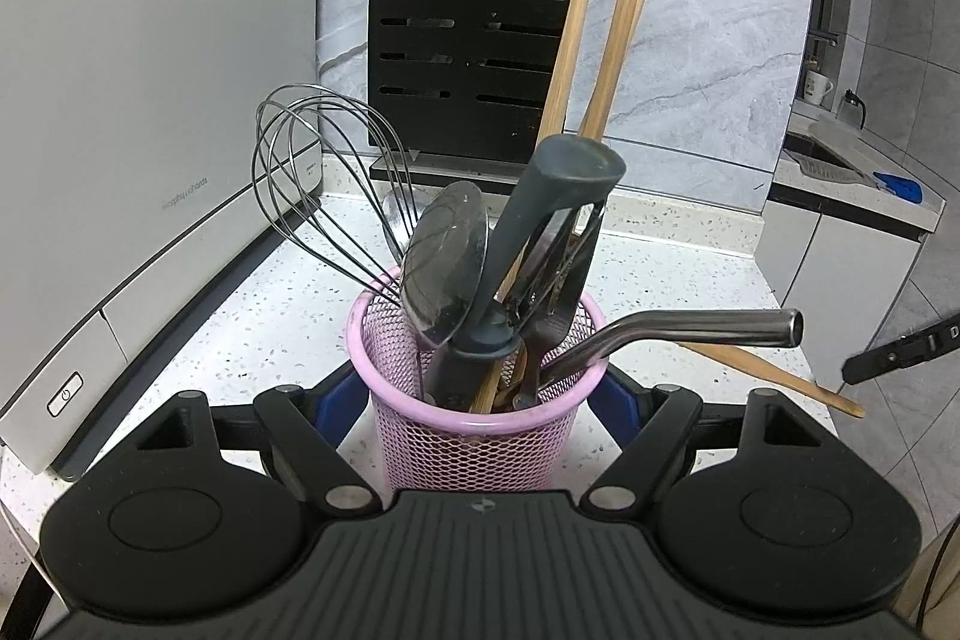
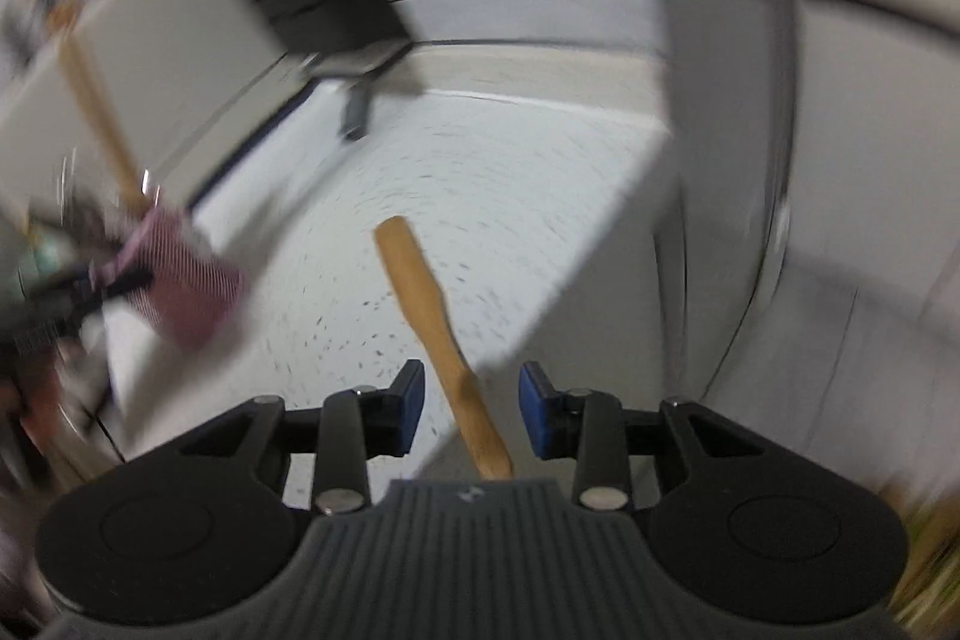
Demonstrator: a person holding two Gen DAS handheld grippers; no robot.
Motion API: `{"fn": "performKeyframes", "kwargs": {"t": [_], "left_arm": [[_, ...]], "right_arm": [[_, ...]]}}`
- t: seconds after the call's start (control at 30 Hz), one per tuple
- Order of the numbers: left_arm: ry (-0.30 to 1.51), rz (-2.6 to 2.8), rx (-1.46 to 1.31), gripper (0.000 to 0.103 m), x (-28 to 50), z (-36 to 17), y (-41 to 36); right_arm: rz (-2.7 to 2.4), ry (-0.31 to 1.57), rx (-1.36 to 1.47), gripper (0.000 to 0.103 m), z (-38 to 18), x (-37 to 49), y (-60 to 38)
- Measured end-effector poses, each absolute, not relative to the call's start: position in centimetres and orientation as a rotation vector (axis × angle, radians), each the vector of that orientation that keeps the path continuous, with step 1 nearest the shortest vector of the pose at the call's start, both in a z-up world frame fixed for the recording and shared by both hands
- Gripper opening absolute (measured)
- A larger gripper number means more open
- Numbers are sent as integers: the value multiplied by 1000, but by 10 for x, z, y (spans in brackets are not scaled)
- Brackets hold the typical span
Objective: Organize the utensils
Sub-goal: 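Lift the wooden spatula with the right gripper and carry it over the pink cup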
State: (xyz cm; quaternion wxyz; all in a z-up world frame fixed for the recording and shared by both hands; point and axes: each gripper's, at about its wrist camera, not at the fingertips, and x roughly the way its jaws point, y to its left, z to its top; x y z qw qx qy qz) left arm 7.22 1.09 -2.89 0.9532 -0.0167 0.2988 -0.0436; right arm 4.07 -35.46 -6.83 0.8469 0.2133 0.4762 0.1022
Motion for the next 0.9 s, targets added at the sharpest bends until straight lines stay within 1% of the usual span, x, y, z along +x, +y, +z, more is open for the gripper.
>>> {"fn": "performKeyframes", "kwargs": {"t": [0.1, 0.2, 0.4, 0.5, 0.53, 0.57, 0.63, 0.67, 0.83, 0.9], "left_arm": [[608, -87, -35, 92, 72, -29, 11], [608, -87, -34, 92, 72, -29, 11], [611, -88, -28, 92, 73, -30, 11], [612, -88, -29, 92, 73, -30, 11], [612, -88, -30, 92, 73, -31, 10], [612, -88, -30, 92, 74, -31, 10], [611, -89, -30, 92, 74, -31, 10], [611, -90, -30, 92, 74, -31, 11], [609, -99, -27, 92, 74, -31, 11], [608, -100, -11, 96, 73, -31, 11]], "right_arm": [[190, 1009, 665, 34, -88, 27, -373], [183, 991, 804, 37, -104, 16, -381], [205, 943, 1001, 37, -121, 4, -396], [231, 977, 1024, 37, -128, 8, -398], [242, 989, 1037, 34, -130, 10, -396], [246, 991, 1043, 23, -131, 11, -396], [254, 985, 1043, 11, -131, 12, -396], [248, 981, 1034, 8, -130, 12, -396], [265, 935, 954, 3, -112, 16, -396], [281, 906, 897, 1, -94, 19, -395]]}}
